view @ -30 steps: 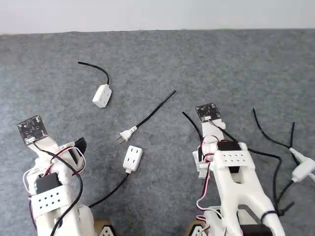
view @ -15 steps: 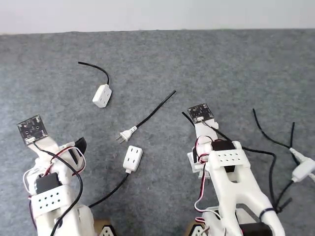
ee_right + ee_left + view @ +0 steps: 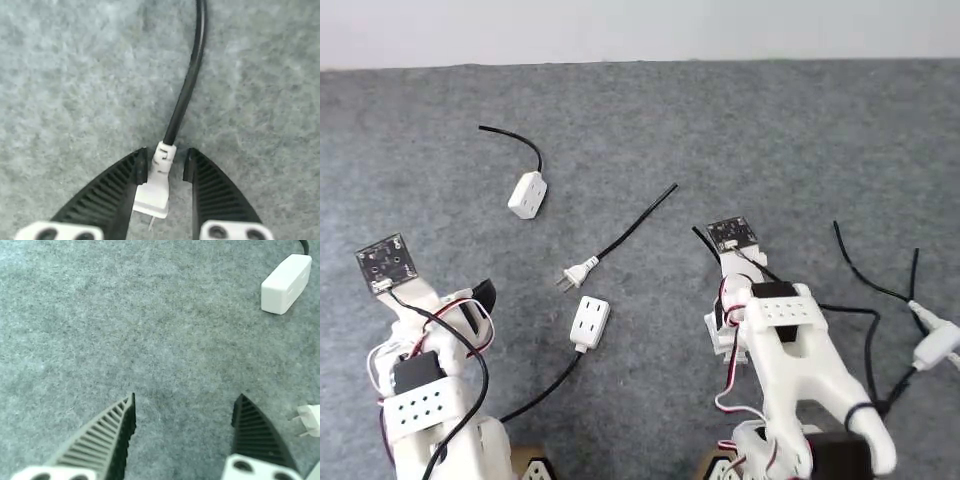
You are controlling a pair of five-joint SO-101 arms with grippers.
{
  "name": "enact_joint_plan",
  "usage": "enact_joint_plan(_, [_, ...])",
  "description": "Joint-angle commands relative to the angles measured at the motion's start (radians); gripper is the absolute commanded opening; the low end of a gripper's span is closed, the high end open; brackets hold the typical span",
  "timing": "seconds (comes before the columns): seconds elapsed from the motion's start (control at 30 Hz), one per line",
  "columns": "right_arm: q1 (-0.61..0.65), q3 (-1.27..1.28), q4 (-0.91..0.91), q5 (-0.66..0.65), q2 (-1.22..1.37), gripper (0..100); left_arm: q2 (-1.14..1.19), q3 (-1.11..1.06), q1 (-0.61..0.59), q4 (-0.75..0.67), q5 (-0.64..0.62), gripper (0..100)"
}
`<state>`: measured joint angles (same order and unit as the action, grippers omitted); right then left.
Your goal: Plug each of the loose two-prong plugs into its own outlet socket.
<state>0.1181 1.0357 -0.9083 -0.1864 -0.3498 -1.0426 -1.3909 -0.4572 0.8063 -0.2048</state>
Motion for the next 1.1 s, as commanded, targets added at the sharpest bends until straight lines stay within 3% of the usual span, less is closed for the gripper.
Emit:
enact_joint_plan(0.0, [-0.015, -0.069, -0.022, 0.003, 0.024, 13.6, -0.008, 0.01, -0.005, -0.026, 0.003, 29])
enact_joint_plan(0.33, [-0.013, -0.086, -0.016, 0.002, 0.036, 13.1, -0.008, 0.01, -0.005, -0.026, 0.003, 29])
enact_joint_plan(0.53, [-0.021, -0.087, -0.005, -0.04, 0.036, 0.5, -0.008, 0.008, -0.003, -0.023, 0.003, 29])
enact_joint_plan(0.77, [-0.074, -0.078, -0.019, -0.054, 0.018, 0.8, -0.008, 0.008, 0.002, -0.011, 0.002, 29])
enact_joint_plan(0.93, [-0.094, -0.026, -0.022, -0.052, -0.09, 0.8, -0.012, 0.01, 0.143, 0.097, 0.061, 29])
enact_joint_plan(1.07, [-0.094, 0.046, -0.013, -0.052, -0.205, 0.8, -0.005, 0.008, 0.262, 0.104, 0.087, 29])
